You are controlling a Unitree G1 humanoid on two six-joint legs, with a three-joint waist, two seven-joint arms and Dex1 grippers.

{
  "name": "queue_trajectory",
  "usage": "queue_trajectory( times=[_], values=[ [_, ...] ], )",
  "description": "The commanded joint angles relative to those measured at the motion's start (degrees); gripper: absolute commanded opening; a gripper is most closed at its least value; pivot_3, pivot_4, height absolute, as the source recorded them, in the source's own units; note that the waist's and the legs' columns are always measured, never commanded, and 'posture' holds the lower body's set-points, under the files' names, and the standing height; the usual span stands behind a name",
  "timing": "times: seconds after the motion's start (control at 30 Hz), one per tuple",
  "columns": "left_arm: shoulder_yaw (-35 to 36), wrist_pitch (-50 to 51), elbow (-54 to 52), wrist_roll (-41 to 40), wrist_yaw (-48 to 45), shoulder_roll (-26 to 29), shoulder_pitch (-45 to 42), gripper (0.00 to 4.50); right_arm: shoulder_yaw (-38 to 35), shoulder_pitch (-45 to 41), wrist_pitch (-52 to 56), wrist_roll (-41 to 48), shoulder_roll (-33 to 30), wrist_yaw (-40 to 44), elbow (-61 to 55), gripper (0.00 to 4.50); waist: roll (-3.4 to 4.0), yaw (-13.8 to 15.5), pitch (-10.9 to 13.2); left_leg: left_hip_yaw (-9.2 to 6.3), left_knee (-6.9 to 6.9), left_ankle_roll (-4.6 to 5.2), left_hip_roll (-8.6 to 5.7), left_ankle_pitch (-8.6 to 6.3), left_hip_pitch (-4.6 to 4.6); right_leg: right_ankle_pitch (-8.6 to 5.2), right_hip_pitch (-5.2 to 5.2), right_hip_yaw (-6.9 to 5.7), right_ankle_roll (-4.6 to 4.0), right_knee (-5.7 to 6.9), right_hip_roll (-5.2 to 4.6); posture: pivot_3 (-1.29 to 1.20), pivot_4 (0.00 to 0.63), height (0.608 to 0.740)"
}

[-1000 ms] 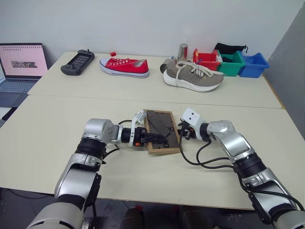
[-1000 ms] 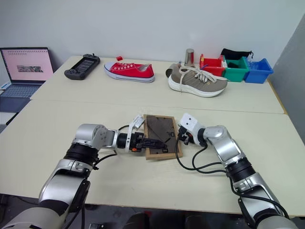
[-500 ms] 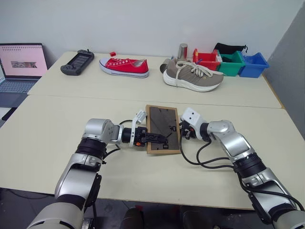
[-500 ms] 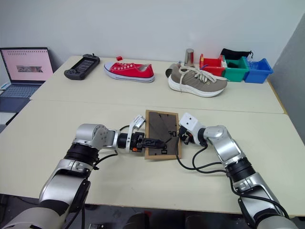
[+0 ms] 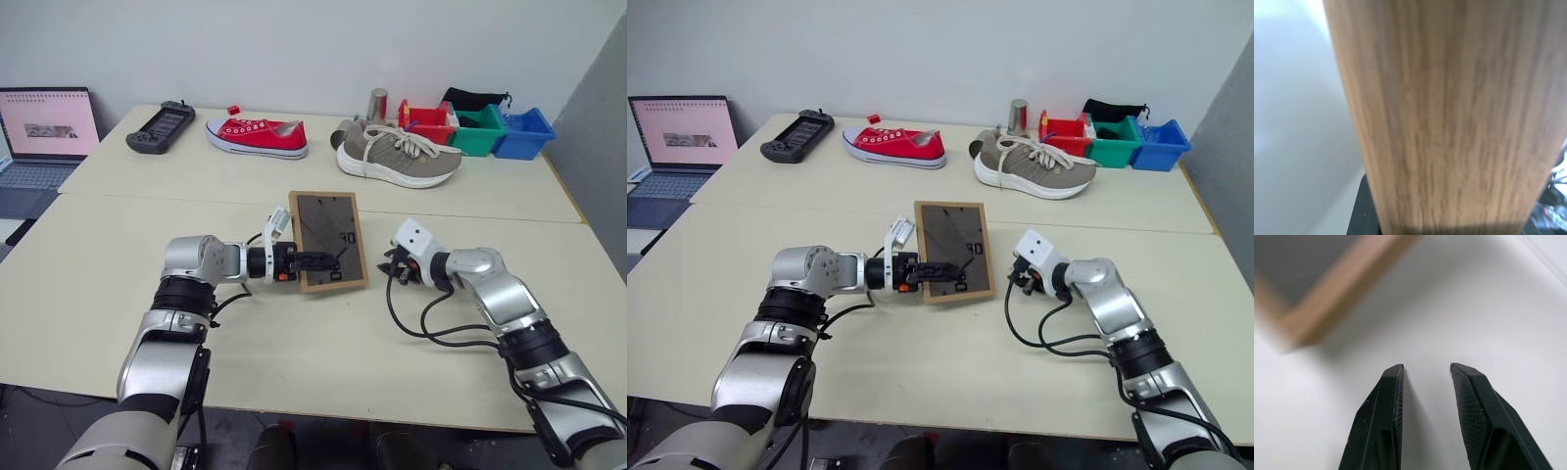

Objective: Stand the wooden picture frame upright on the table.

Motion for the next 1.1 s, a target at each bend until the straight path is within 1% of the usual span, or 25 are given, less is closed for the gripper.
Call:
queue_trajectory(
  times=[0.03,0.1,0.17,0.33,0.5,0.73,1.1],
  values=[
    [4.5,-3.6,0.7,-1.4,1.9,-0.2,-3.0,1.03,0.7,3.7,4.5,4.7,-2.9,5.3,-11.4,1.60,0.00,0.0,0.0,0.00,0.00,0.00,0.01,0.00,-0.02,0.00,0.00,-0.01,0.00,-0.02,0.00,0.00,0.150,0.740],
    [6.1,-4.7,2.3,-1.3,3.4,-0.7,-4.0,1.03,1.2,4.6,6.5,5.9,-2.5,5.1,-14.4,1.60,0.00,-0.1,0.0,-0.01,0.00,0.00,0.01,0.00,-0.04,0.00,0.00,-0.01,0.00,-0.04,0.00,0.00,0.150,0.740],
    [6.5,-5.6,2.8,-1.1,4.0,-1.1,-4.5,1.03,1.8,4.0,7.8,6.1,-1.2,3.8,-15.0,1.60,-0.01,-0.2,0.0,-0.01,0.01,0.01,0.02,0.00,-0.03,0.00,-0.03,0.00,0.01,-0.04,0.01,0.00,0.150,0.740],
    [6.6,-6.6,3.2,-1.1,4.9,-2.1,-4.8,1.03,2.6,0.0,8.4,4.8,3.8,-0.3,-11.7,1.60,-0.01,-0.4,0.0,-0.01,0.04,0.01,0.04,0.01,-0.01,-0.01,-0.04,0.00,0.01,0.03,0.02,0.00,0.150,0.740],
    [6.9,-6.5,3.2,-1.4,5.4,-2.8,-5.3,1.03,3.0,-3.0,7.1,3.5,6.6,-3.1,-8.0,1.60,-0.01,-0.1,0.0,-0.01,0.03,-0.01,0.03,0.02,-0.06,0.00,-0.06,-0.02,0.00,0.01,0.01,0.00,0.150,0.740],
    [5.9,-4.6,1.3,-1.9,4.2,-2.7,-4.5,1.03,1.7,-6.3,3.7,1.2,8.4,-7.7,-1.3,1.60,-0.01,-0.1,0.0,-0.03,0.03,-0.02,0.02,0.03,-0.16,0.00,-0.15,-0.04,0.00,0.01,0.00,0.00,0.150,0.740],
    [4.1,-2.3,-1.8,-1.9,2.3,-2.2,-3.0,1.03,-1.3,-10.7,0.0,1.4,9.6,-11.1,4.4,1.60,-0.01,-0.1,0.0,-0.03,0.03,-0.03,0.03,0.03,-0.16,0.00,-0.16,-0.05,0.00,0.03,0.00,0.00,0.150,0.740]
  ],
)
